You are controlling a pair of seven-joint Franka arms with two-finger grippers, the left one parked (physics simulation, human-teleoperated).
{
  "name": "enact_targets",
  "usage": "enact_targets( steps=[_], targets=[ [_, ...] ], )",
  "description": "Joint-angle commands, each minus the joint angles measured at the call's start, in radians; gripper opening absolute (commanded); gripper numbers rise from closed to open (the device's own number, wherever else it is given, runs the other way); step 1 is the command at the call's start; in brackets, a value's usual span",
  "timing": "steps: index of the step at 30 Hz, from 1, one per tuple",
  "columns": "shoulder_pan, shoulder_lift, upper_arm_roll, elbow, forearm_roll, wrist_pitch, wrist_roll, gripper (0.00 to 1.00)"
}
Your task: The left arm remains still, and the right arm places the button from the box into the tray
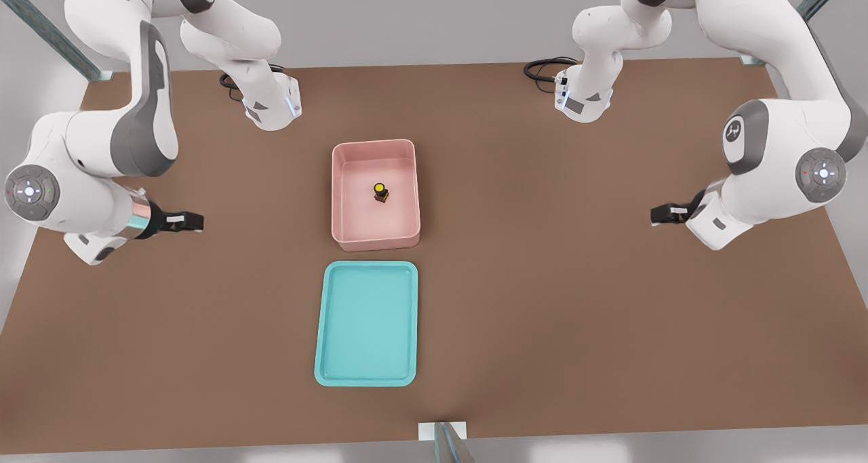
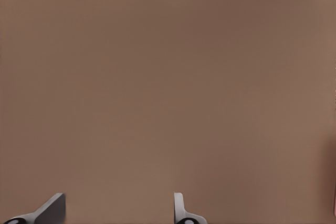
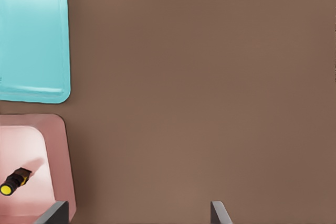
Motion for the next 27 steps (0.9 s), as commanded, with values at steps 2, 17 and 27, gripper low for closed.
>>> enact_targets(
  steps=[2,17,27],
  targets=[
    [-0.002,0.001,-0.001,0.0,-0.003,0.102,-0.004,1.0],
    [0.613,0.033,0.11,-0.357,0.1,0.633,1.019,1.0],
    [0.711,-0.028,0.024,-0.771,0.095,1.061,1.033,1.0]
  ],
)
